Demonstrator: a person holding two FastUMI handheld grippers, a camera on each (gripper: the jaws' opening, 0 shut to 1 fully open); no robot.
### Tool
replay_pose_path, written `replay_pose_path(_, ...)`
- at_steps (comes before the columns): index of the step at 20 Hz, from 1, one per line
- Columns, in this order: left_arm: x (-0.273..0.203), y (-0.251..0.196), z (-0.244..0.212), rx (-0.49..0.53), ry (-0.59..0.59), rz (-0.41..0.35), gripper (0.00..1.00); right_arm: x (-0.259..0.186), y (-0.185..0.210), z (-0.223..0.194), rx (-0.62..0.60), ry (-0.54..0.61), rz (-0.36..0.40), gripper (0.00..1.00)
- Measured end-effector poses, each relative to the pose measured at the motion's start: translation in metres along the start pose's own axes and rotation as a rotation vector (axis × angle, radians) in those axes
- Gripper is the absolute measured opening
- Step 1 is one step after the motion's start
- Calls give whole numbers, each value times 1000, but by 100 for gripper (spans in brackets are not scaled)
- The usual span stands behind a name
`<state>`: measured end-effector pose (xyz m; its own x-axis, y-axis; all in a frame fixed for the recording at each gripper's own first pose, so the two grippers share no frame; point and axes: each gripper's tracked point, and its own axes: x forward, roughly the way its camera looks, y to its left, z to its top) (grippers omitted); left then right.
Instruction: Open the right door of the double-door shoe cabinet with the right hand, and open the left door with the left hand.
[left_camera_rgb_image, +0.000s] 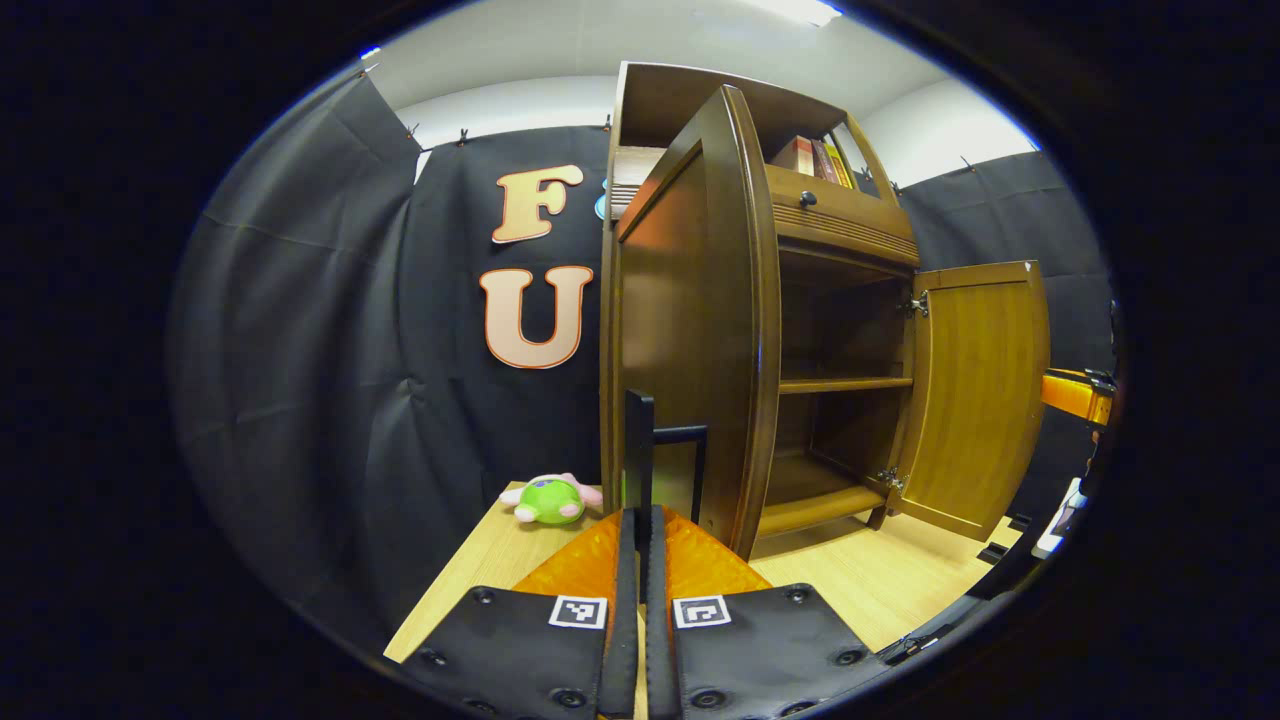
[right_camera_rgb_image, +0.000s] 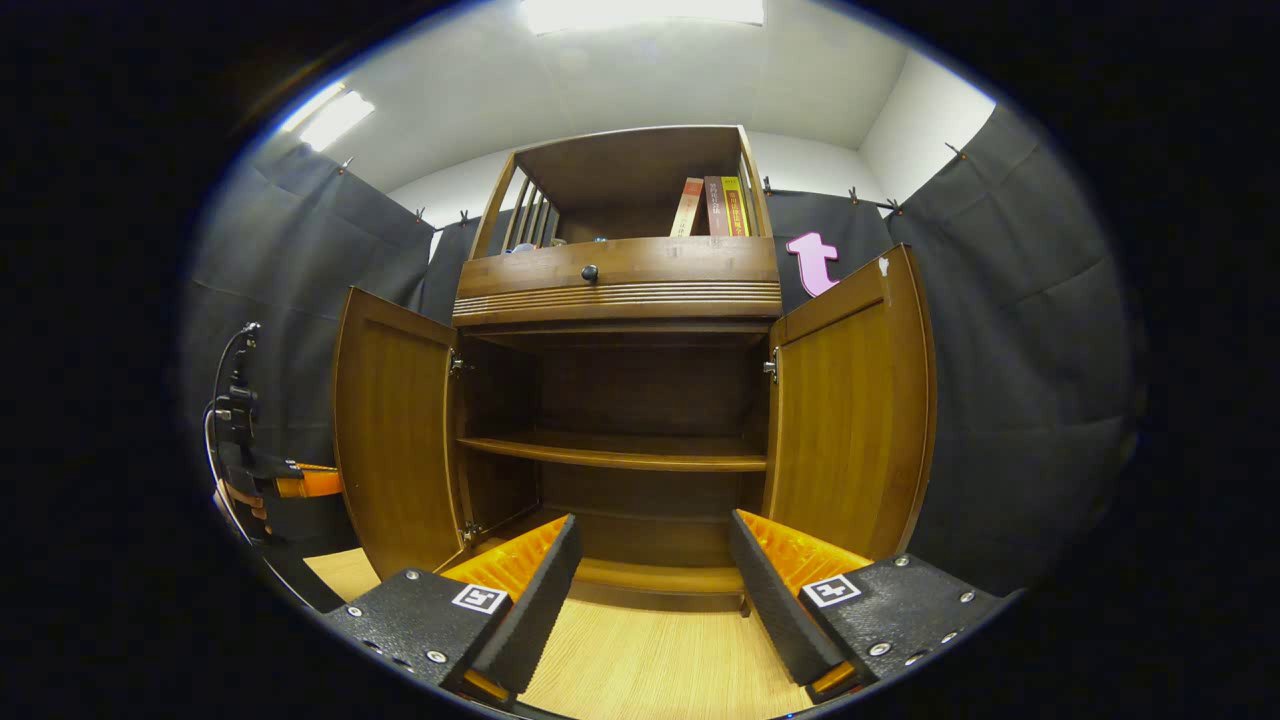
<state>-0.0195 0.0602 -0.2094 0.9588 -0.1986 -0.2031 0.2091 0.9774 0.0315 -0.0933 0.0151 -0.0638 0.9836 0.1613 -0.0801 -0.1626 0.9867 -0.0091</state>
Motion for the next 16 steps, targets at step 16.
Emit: replay_pose_path(16, -1, 34, 4, -2, -15, 129, 11, 15, 4, -6, 14, 9, 9, 92)
